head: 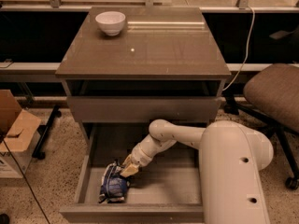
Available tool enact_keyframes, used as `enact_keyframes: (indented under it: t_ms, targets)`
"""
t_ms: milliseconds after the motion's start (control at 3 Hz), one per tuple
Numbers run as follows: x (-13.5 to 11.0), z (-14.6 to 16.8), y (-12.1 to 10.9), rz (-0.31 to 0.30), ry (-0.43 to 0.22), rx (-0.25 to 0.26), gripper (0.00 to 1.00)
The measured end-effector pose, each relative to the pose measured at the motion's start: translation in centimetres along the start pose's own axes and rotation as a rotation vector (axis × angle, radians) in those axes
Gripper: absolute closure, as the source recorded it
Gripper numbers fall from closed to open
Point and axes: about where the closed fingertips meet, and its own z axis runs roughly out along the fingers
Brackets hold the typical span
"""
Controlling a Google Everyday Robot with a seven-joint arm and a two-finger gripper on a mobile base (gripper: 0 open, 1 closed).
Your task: Pick blue chip bag from middle drawer and place on counter
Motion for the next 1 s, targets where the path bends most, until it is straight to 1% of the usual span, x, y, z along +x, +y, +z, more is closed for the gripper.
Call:
enact_keyframes:
  t_ms: [333, 667, 1000]
  targets:
    - [-1.2, -0.9, 0.4, -0.032, -0.006, 0.015, 1.0]
    - [-2.9, -2.8, 1.5, -0.096, -0.072, 0.029, 1.0]
    - [-4.3, -5.6, 3.0, -0.196, -0.171, 0.056, 1.0]
